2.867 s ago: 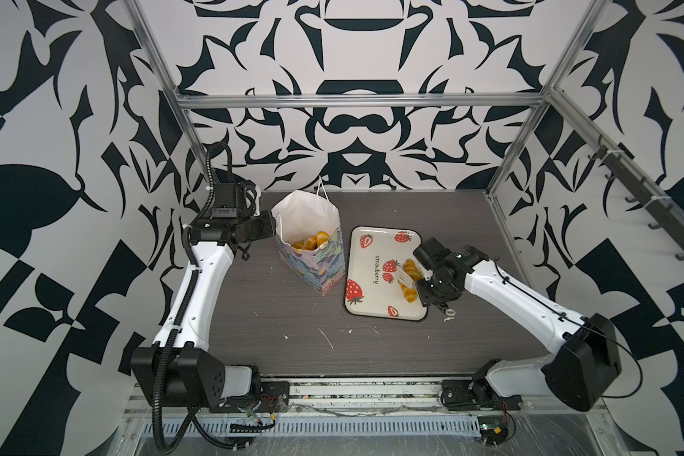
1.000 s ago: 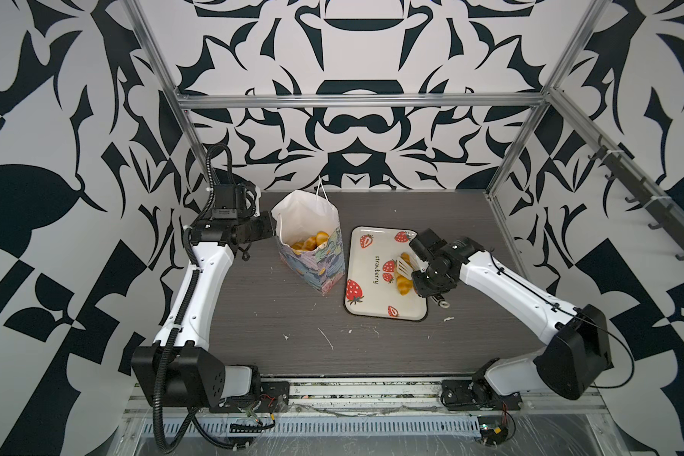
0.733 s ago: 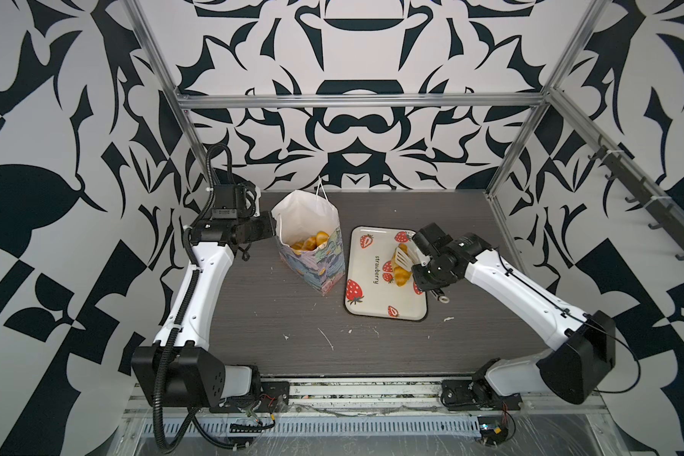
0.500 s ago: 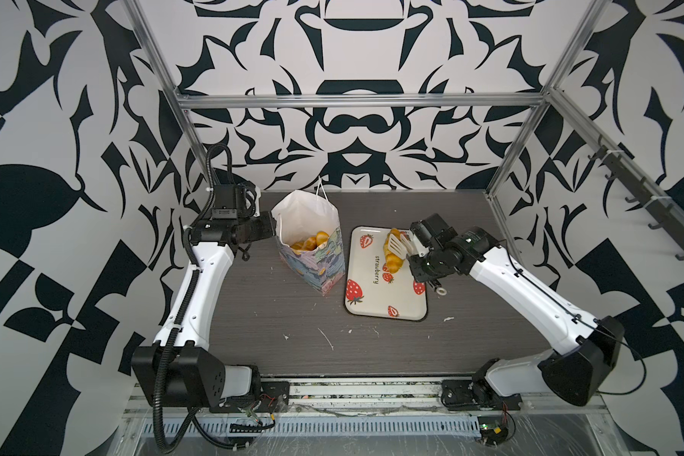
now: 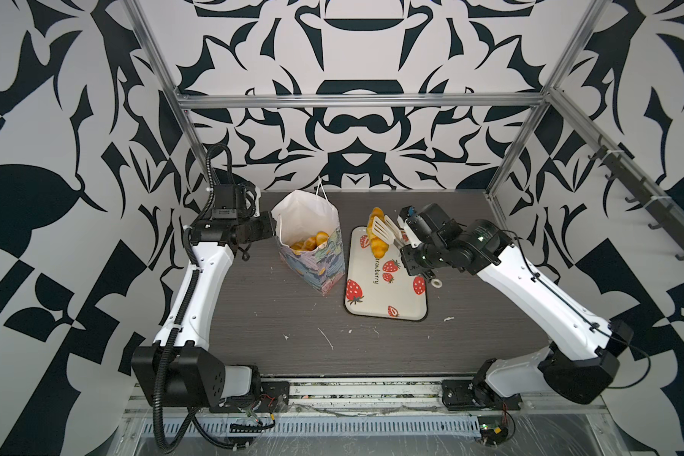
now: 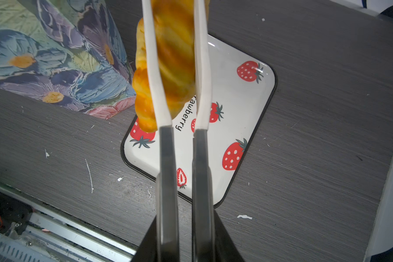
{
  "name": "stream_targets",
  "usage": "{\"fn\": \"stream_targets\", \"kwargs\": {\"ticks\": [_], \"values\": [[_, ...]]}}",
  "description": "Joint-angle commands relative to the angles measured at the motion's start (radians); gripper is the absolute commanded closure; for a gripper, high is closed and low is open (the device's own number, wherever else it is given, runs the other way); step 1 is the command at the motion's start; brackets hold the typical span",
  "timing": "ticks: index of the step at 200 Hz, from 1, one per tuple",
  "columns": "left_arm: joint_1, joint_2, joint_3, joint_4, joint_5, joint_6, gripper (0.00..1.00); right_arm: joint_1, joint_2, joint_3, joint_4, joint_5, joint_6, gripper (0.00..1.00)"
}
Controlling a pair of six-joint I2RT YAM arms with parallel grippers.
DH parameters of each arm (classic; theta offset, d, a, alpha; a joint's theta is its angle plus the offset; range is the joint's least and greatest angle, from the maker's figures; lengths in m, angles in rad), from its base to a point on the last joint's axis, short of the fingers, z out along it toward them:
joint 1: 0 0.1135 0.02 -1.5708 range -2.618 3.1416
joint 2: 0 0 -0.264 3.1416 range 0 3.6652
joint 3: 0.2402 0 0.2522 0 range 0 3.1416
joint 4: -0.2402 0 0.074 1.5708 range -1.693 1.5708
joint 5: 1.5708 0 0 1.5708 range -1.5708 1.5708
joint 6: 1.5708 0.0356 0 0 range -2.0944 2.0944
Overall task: Pack bread into a paper bag
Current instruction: Pick up the bread from the tray.
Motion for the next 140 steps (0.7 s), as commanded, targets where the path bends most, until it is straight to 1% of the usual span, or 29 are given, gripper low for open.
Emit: {"fn": "stream_targets", "kwargs": {"ticks": [1, 64, 140], "values": [[0.005, -0.005, 0.021, -0.039, -0.009, 0.003, 0.77, 0.026, 0.004, 0.083, 0.007, 0.069, -0.011, 0.69], [0.005, -0.014, 0.021, -0.041, -0.021, 0.002, 0.76, 0.098, 0.051, 0.216, 0.022, 0.093, -0.036, 0.69], [0.008, -0.023, 0.018, -0.041, -0.032, 0.003, 0.76, 0.154, 0.1, 0.345, 0.05, 0.097, -0.073, 0.69]]}}
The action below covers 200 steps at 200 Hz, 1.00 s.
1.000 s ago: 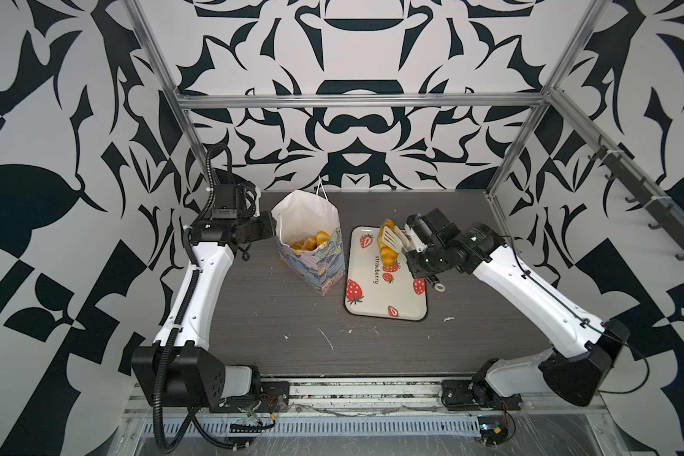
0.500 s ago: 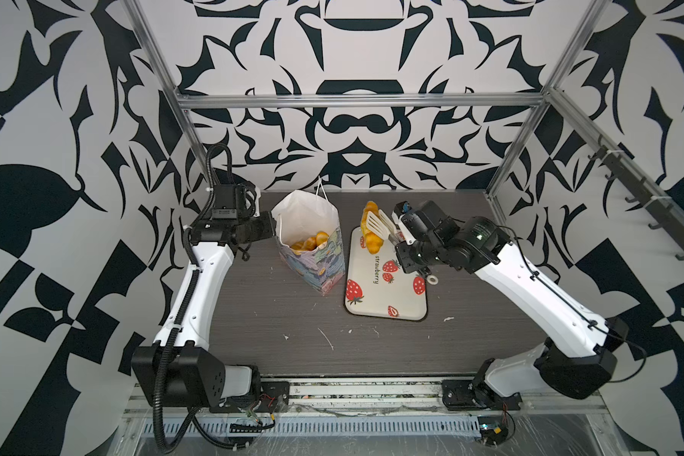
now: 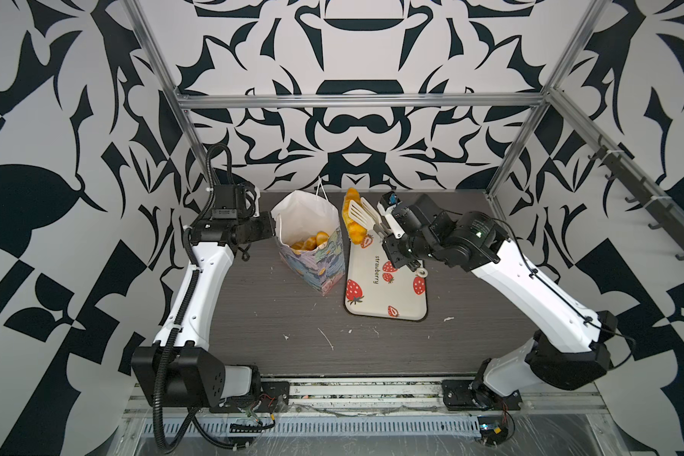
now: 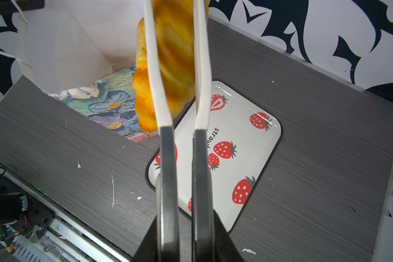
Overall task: Pack bread into a paper bag
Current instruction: Pick up the bread from the tray, then place the bread in the paper bag.
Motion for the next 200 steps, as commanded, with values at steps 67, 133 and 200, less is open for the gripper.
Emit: {"fn": "stream_targets", "kwargs": {"ticks": [67, 133, 200], "values": [[0.013, -0.03, 0.01, -0.037, -0.024, 0.001, 0.76, 0.089, 0.079, 0.207, 0.059, 0.023, -0.058, 0.69], [0.016, -0.036, 0.008, -0.036, -0.023, 0.0, 0.76, 0.141, 0.194, 0.346, 0.05, 0.008, -0.082, 0.69], [0.017, -0.049, -0.006, -0.031, -0.019, 0.0, 0.74, 0.144, 0.321, 0.468, 0.0, 0.068, -0.121, 0.69]]}}
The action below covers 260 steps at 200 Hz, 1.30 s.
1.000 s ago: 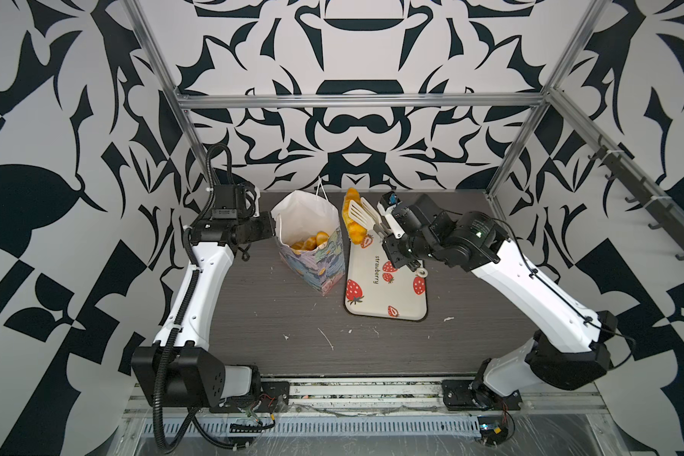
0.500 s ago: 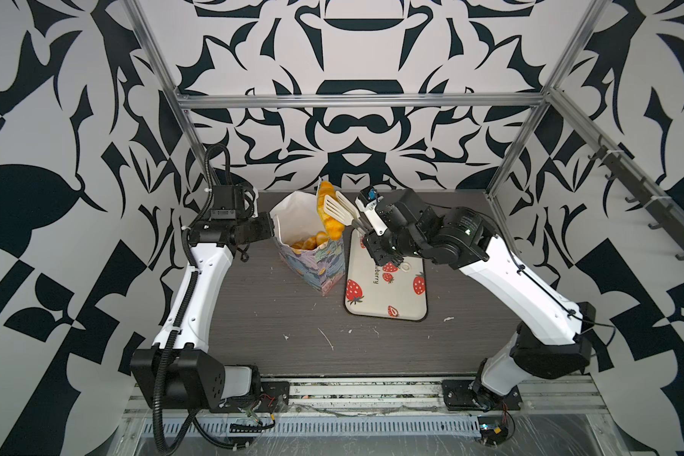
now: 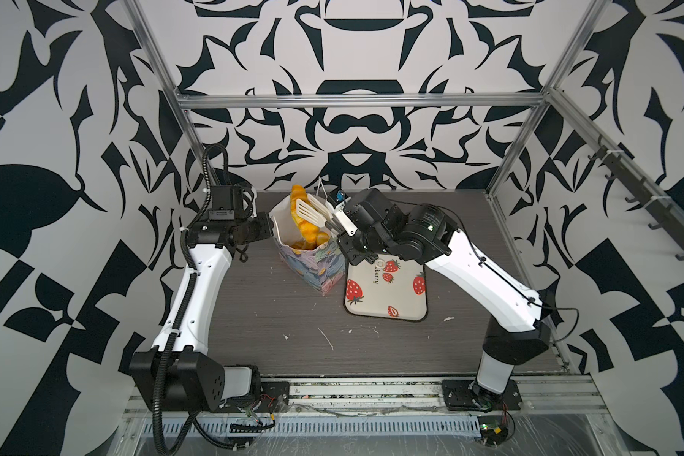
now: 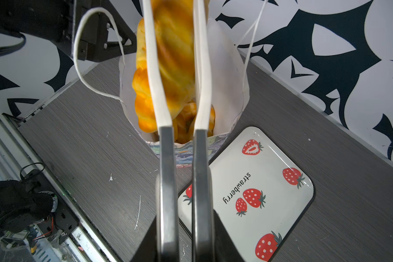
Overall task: Pack bread into a paper bag
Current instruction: Place the bread in the paper bag.
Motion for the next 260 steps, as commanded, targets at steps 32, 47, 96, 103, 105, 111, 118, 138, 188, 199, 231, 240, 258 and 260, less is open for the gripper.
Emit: {"fn": "stream_targets", "kwargs": {"ticks": [32, 47, 96, 103, 105, 111, 118, 138, 188, 199, 231, 240, 258, 260], "values": [[0.006, -0.034, -0.009, -0.019, 0.003, -0.003, 0.73, 0.003, 0.069, 0.131, -0.015, 0.071, -0.045, 0.69], [0.006, -0.038, -0.007, -0.02, 0.001, -0.003, 0.74, 0.003, 0.085, 0.138, -0.02, 0.082, -0.047, 0.69], [0.008, -0.044, -0.016, -0.018, -0.007, -0.003, 0.74, 0.001, 0.098, 0.122, -0.022, 0.101, -0.045, 0.67], [0.008, -0.045, -0.017, -0.019, -0.007, -0.002, 0.73, 0.002, 0.099, 0.119, -0.022, 0.104, -0.044, 0.67], [0.008, -0.045, -0.017, -0.02, -0.007, -0.002, 0.73, 0.002, 0.099, 0.118, -0.022, 0.103, -0.045, 0.67], [0.008, -0.045, -0.018, -0.019, -0.008, -0.002, 0.74, 0.002, 0.098, 0.114, -0.022, 0.104, -0.045, 0.66], [0.008, -0.049, -0.02, -0.019, -0.008, -0.002, 0.74, 0.002, 0.098, 0.11, -0.022, 0.107, -0.043, 0.65], [0.009, -0.05, -0.024, -0.015, -0.011, -0.002, 0.73, 0.002, 0.097, 0.097, -0.021, 0.107, -0.042, 0.63], [0.01, -0.05, -0.03, -0.01, -0.003, -0.007, 0.74, 0.002, 0.091, 0.072, -0.008, 0.102, -0.039, 0.6], [0.009, -0.05, -0.029, -0.011, -0.004, -0.007, 0.73, 0.002, 0.091, 0.071, -0.007, 0.101, -0.039, 0.59], [0.009, -0.05, -0.027, -0.008, 0.002, -0.013, 0.73, 0.002, 0.089, 0.075, -0.005, 0.098, -0.042, 0.55], [0.009, -0.05, -0.026, -0.005, 0.007, -0.017, 0.73, 0.002, 0.088, 0.076, -0.005, 0.098, -0.043, 0.54], [0.009, -0.05, -0.023, -0.007, 0.011, -0.023, 0.73, 0.002, 0.085, 0.079, -0.005, 0.099, -0.045, 0.53], [0.009, -0.05, -0.023, -0.006, 0.011, -0.024, 0.73, 0.001, 0.085, 0.078, -0.006, 0.099, -0.046, 0.53]]}}
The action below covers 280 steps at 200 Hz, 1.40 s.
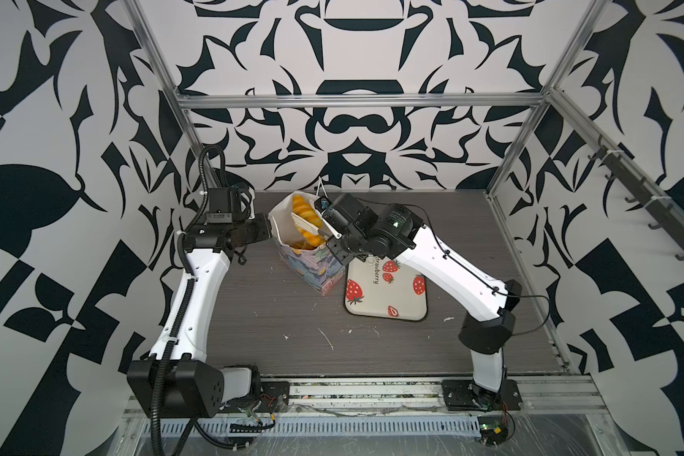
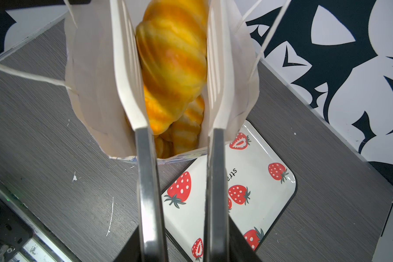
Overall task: Pack bread into a paper bag
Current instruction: Place the bread in the paper bag.
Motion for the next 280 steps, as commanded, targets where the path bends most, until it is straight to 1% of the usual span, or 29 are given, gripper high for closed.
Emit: {"fn": "stream_targets", "kwargs": {"ticks": [1, 17, 19, 25, 140, 192, 226, 280], "values": [[0.004, -0.019, -0.006, -0.006, 0.014, -0.017, 0.73, 0.001, -0.051, 0.015, 0.045, 0.024, -0.003, 0.53], [0.004, -0.019, -0.003, -0.006, 0.015, -0.019, 0.72, 0.001, -0.053, 0.019, 0.045, 0.018, -0.008, 0.52], [0.004, -0.044, -0.002, -0.005, 0.016, -0.02, 0.72, 0.002, -0.053, 0.019, 0.045, 0.019, -0.009, 0.52], [0.004, -0.052, -0.001, -0.005, 0.017, -0.022, 0.72, 0.001, -0.054, 0.02, 0.045, 0.019, -0.011, 0.52], [0.006, -0.063, 0.012, -0.008, 0.0, -0.031, 0.7, 0.0, -0.058, 0.042, 0.045, 0.021, -0.023, 0.48], [0.012, -0.086, -0.007, -0.001, -0.019, -0.033, 0.7, -0.003, -0.066, 0.055, 0.045, 0.026, -0.029, 0.5], [0.018, -0.114, -0.038, 0.009, -0.034, -0.037, 0.7, -0.006, -0.1, 0.041, 0.055, 0.045, -0.03, 0.52], [0.033, -0.199, -0.114, 0.064, -0.066, -0.065, 0.68, -0.02, -0.227, -0.068, 0.108, 0.061, -0.024, 0.53]]}}
